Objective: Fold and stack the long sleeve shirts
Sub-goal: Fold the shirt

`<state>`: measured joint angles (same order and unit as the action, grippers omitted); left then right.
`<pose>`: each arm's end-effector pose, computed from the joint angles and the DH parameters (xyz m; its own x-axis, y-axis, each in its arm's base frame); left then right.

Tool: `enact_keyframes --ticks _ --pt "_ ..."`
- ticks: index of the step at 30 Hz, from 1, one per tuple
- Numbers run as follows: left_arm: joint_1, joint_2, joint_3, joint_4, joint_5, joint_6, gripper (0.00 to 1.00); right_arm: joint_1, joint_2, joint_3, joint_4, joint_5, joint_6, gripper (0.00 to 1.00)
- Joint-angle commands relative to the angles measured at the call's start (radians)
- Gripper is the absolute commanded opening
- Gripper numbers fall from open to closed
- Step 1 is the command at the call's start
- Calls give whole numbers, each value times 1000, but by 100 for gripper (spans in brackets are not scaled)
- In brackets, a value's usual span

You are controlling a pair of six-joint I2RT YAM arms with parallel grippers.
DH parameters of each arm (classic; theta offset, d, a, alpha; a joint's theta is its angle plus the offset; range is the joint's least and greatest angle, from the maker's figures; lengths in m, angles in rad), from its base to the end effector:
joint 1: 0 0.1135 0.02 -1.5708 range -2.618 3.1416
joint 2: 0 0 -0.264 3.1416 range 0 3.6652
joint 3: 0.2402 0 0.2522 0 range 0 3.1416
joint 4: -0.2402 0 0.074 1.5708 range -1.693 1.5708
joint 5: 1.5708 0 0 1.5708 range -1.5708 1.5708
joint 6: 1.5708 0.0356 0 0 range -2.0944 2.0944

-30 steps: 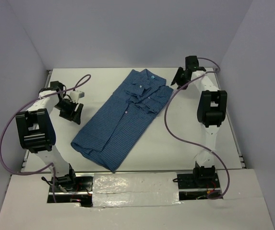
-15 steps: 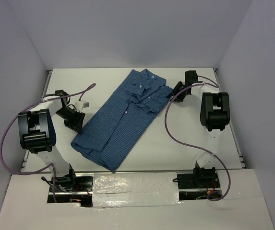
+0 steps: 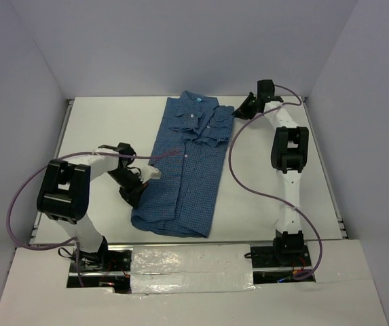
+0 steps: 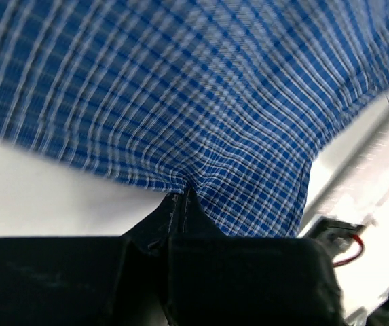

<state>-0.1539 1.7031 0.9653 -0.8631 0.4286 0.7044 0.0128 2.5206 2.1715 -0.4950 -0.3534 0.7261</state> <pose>0.2677 -0.0565 0.1485 -0.6704 0.7000 -0.2461 0.7365 0.5871 -0.3360 0.5566 0.0194 0.1594 -0.7194 0.6138 -0.3251 0.3153 0.7057 0.6345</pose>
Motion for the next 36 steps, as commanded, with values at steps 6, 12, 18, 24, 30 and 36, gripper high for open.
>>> enact_keyframes --ticks 6,12,18,24,30,36 --pt "-93 -8 -48 -42 157 136 15 -5 -9 82 59 -29 -49 49" --pt "-90 -89 -31 -57 144 132 41 -47 -236 -83 -10 77 -215 59" --pt "-58 -174 70 -129 133 121 48 -24 -691 -772 140 122 -211 57" --pt "-9 -272 141 -139 79 176 46 171 -1040 -1236 162 140 -171 56" --pt "-15 -373 130 -215 36 594 48 439 -1209 -1498 237 99 -21 57" --pt "-95 -497 -80 -154 75 1069 59 634 -1197 -1605 314 114 119 58"
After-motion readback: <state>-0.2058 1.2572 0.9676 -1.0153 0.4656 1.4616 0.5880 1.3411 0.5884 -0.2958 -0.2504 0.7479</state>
